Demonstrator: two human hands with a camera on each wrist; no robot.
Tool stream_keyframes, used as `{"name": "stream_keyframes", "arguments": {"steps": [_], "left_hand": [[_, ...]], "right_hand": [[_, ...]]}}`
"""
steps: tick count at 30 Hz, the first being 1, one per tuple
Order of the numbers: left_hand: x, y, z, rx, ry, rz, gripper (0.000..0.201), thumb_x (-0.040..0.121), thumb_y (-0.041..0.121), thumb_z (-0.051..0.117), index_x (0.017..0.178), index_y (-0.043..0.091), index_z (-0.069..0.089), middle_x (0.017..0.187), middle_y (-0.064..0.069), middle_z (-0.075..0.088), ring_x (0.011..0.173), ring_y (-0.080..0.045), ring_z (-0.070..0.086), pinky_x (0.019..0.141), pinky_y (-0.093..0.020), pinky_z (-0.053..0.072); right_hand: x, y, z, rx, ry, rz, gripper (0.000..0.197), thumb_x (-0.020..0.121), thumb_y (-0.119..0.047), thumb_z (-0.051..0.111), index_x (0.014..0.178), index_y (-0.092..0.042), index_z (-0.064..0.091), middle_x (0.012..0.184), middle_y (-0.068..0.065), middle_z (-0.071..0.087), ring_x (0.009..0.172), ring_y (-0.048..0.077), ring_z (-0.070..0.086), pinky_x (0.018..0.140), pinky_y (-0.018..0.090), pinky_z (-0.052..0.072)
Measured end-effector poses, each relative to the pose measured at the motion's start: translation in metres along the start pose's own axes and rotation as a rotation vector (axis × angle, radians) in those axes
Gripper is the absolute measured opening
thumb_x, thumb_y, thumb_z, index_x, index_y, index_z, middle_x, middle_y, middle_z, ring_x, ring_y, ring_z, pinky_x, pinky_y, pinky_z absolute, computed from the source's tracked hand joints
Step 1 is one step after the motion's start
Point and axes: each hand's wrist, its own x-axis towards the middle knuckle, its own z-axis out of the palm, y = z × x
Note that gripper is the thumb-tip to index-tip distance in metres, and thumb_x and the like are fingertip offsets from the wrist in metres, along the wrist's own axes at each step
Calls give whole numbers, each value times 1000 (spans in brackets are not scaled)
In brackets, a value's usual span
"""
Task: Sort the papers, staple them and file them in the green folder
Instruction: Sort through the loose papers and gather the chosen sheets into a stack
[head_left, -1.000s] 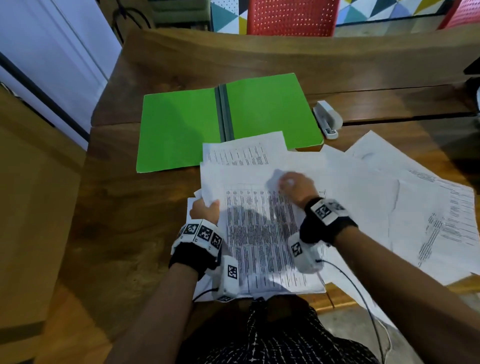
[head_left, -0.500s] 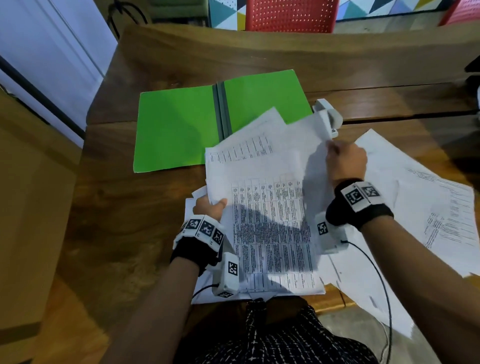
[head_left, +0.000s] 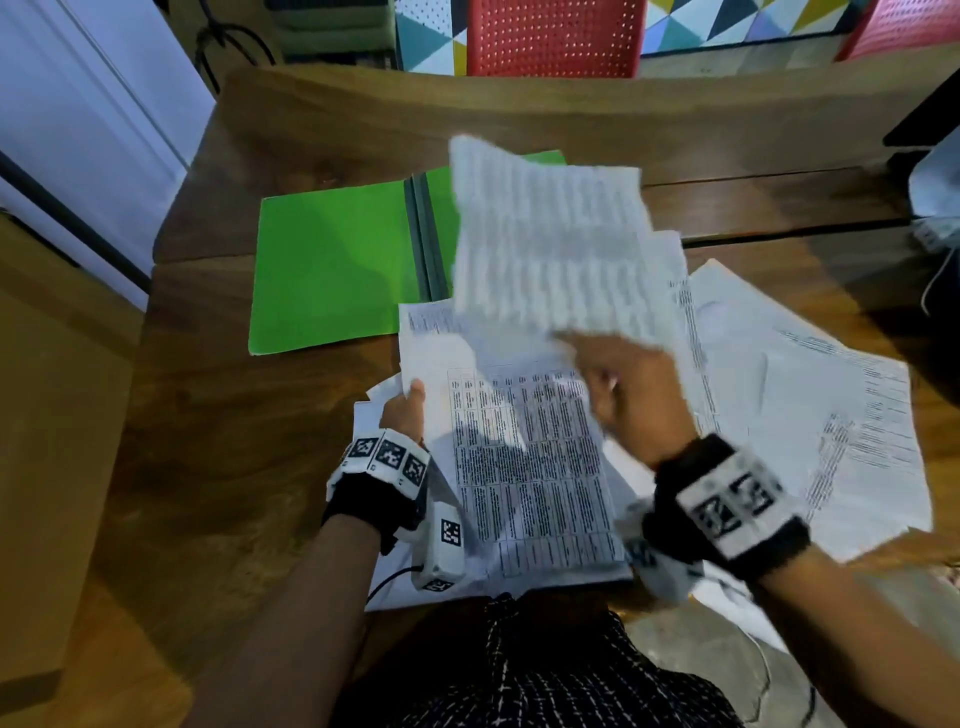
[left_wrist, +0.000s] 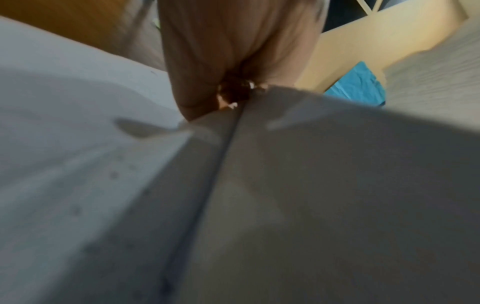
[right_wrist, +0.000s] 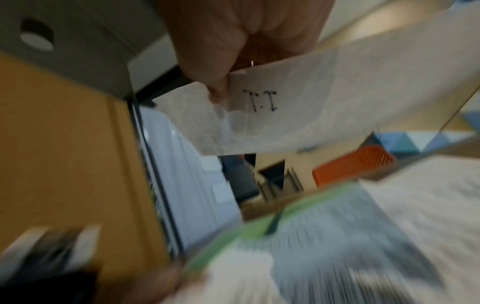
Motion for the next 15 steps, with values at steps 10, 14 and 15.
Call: {"name": "stream_keyframes", "arguments": {"steps": [10,14,15], "left_hand": [[-4,-2,7,-347,-349,179,91,80,72,31,141,5,35,143,-19,43,130,-35,44,105,-43,38],[5,-12,15,87,-14,141,42,89,21,58,125,-1,56,129,-20,59,119,-34,55,103,-41,44],[0,-9,15,49,-8,147,38,90,13,56,126,-1,55,130,-20,58,121,-34,53,105,-40,42]], "right_hand": [[-65,29,53,-61,-897,256,95,73,-82,5,111,-18,64,104,9,72,84,20,67,74,23,48],[-29,46,33,278,-659,786,72,73,-70,47,122,-18,58,137,11,53,126,28,49,111,54,30],[-16,64,30,207,-489,851,65,78,-62,52,123,-15,57,137,14,53,127,29,48,111,52,32]]}}
